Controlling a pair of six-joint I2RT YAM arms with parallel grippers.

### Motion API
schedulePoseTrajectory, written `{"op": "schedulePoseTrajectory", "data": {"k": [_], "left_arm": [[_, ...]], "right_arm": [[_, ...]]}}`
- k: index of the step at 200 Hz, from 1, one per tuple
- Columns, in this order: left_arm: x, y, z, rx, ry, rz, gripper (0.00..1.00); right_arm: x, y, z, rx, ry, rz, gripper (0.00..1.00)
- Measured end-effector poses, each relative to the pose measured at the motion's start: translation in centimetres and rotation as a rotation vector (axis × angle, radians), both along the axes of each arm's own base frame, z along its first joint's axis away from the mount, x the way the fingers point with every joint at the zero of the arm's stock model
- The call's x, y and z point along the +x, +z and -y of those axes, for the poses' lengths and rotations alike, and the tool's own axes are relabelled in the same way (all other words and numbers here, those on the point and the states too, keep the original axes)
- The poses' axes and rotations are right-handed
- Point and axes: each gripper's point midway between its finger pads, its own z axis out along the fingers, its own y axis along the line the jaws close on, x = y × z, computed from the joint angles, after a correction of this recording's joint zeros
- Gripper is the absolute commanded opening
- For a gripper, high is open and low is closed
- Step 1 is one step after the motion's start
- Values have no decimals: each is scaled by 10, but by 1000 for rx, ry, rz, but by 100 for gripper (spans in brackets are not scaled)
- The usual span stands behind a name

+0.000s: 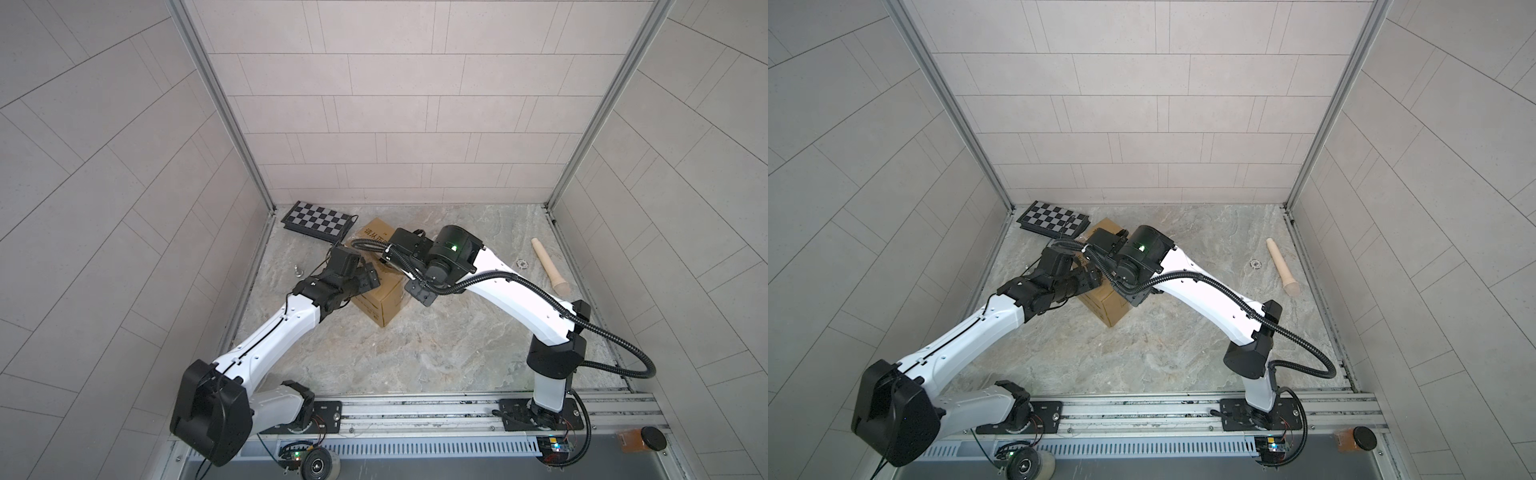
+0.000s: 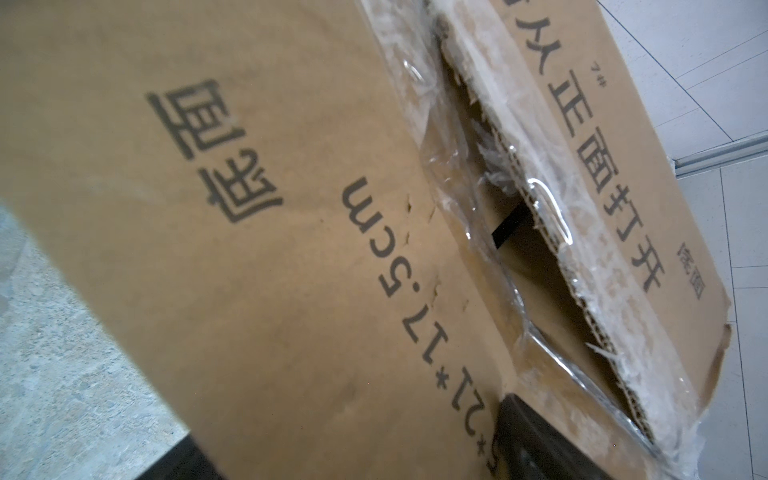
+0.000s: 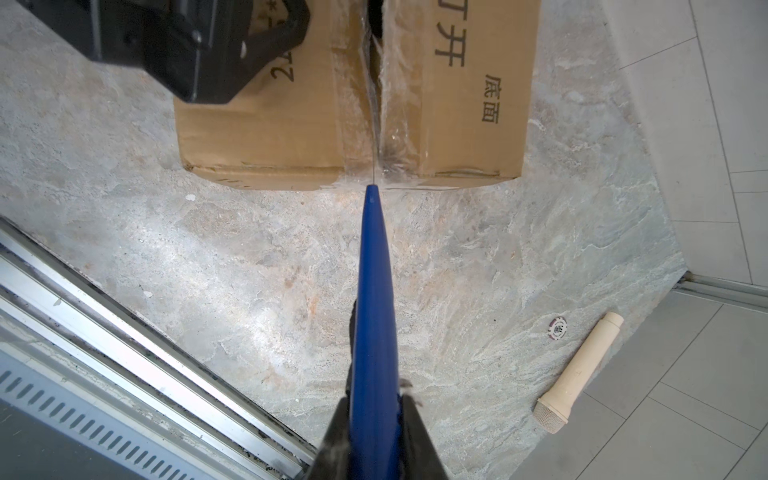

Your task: Unpack the express box

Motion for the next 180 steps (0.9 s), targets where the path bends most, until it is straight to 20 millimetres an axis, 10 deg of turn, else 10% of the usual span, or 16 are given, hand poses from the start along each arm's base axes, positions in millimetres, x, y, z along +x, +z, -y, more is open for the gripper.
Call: {"op": "schedulePoseTrajectory", "data": {"k": [180], "left_arm": [[0, -1, 0, -2, 3, -1, 96]], "right_arm": [[0, -15, 5, -19, -4, -19, 0]]}}
